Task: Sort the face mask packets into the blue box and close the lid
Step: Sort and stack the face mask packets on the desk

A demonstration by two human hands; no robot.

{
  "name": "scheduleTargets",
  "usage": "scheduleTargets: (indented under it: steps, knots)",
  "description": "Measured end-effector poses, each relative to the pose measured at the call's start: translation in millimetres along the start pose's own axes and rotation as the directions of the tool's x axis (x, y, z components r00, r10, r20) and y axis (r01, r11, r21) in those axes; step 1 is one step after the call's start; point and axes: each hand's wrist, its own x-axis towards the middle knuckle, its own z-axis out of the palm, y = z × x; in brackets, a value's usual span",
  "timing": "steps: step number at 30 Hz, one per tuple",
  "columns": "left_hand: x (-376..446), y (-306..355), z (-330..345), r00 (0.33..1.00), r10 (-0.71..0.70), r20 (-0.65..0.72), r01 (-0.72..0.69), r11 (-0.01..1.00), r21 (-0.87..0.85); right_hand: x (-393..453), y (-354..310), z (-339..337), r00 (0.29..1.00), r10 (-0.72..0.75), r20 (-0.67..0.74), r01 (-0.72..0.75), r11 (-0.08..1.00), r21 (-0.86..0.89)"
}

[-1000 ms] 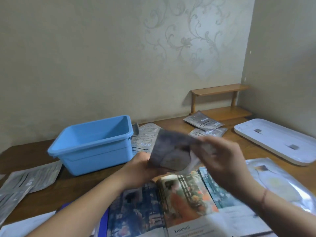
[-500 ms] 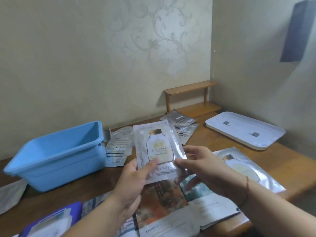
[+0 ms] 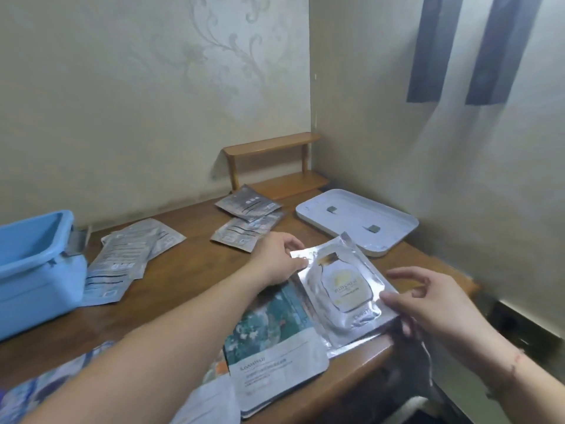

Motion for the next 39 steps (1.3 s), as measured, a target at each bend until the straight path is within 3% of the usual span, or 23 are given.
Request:
scheduleTargets:
  steps: [8,12,16,20,23,25,27,31,34,39]
  knots:
    - [2.1,-24.1,-4.4,0.998,0.037,0.048,-0.046,0.978,0.205,8.2,9.5,5.8,0.990,-0.124,0.068,0.141,0.918,-0.370]
    - [2.4,-24.1,-9.1,0.996,0.027,0.085,-0.048,0.965,0.256,-4.9,21.5,17.0,0.950,-0.311,0.021,0.210,0.588,-0.781]
    - [2.7,-22.4,-10.1,0.992,0.021,0.121,-0.056,0.953,0.298,-5.0,43.2,22.5,0.863,-0.477,0.169,0.465,0.617,-0.635]
    - [1.7,-22.9,-10.6,0.993,0.023,0.120,-0.059,0.951,0.304,0.3,50.3,19.8,0.856,-0.481,0.188,0.495,0.659,-0.566]
    - [-4.9,-19.9,-18.0,0.986,0.046,0.159,-0.093,0.949,0.301,-0.1,47.7,20.6,0.822,-0.535,0.198,0.543,0.629,-0.555]
    - [-10.3,-21.1,-30.7,0.988,0.046,0.147,-0.092,0.943,0.321,-3.1,43.3,22.1,0.762,-0.622,0.180,0.602,0.578,-0.552]
    - [-18.5,-26.7,-49.2,0.993,0.031,0.112,-0.070,0.930,0.361,-10.1,32.6,28.5,0.642,-0.739,0.205,0.709,0.471,-0.525]
    - [-39.8,-44.7,-75.6,0.970,-0.061,0.236,-0.052,0.894,0.445,-23.5,6.3,64.7,0.435,-0.773,0.462,0.865,0.216,-0.453]
    - [-51.3,-54.7,-80.6,0.964,-0.073,0.255,-0.037,0.915,0.402,-18.7,0.2,89.4,0.386,-0.715,0.583,0.893,0.129,-0.432]
    - [-58.2,-63.0,-77.4,0.965,-0.033,0.261,-0.076,0.916,0.395,-17.5,-3.2,100.9,0.342,-0.716,0.608,0.929,0.159,-0.335]
